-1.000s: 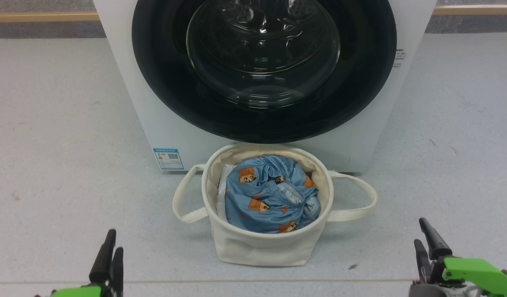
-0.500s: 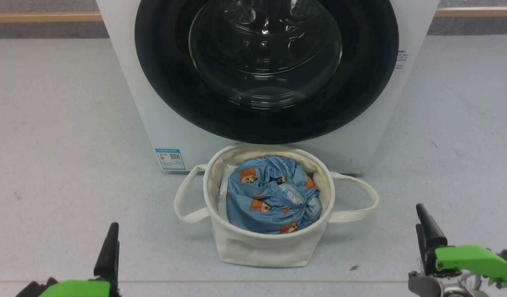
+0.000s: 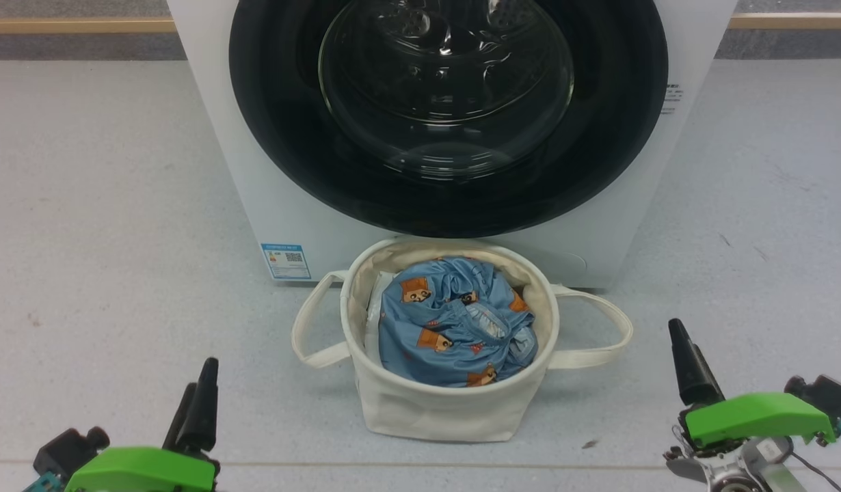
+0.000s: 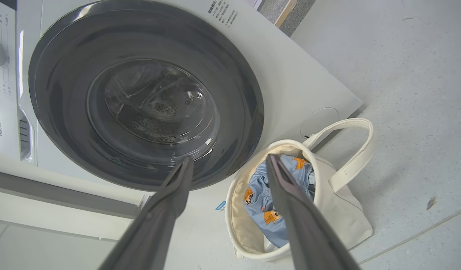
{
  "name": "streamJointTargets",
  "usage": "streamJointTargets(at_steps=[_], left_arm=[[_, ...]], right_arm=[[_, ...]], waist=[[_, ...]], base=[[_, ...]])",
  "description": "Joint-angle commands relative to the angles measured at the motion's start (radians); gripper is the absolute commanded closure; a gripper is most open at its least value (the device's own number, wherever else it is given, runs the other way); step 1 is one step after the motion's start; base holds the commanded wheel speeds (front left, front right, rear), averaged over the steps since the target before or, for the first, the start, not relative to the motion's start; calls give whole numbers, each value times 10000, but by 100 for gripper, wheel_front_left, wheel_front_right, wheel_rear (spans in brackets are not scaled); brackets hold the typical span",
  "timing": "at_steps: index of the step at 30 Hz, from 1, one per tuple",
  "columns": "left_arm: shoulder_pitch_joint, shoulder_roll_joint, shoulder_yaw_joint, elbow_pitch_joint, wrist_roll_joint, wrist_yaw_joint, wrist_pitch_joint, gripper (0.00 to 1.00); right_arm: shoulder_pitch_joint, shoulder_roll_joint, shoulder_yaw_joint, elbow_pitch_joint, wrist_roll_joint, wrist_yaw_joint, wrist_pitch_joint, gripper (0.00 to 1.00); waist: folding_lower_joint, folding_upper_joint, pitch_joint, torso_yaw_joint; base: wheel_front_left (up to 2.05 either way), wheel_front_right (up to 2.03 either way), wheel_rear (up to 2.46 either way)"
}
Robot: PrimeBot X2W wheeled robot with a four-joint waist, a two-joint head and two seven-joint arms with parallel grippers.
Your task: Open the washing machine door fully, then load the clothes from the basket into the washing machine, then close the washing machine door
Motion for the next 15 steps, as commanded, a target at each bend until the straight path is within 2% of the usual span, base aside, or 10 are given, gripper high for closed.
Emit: streamJointTargets(at_steps=[1, 15], left_arm=[[-539, 271, 99, -353, 232, -25, -109, 0], [-719, 448, 121, -219, 2030, -183, -519, 0]], right_arm=[[-607, -93, 33, -364, -279, 0, -135, 0], [-832, 66, 0, -332, -2314, 0, -244, 0]], waist=[[0, 0, 1, 2], [0, 0, -47, 84]], base=[[0, 0, 0], [0, 0, 0]])
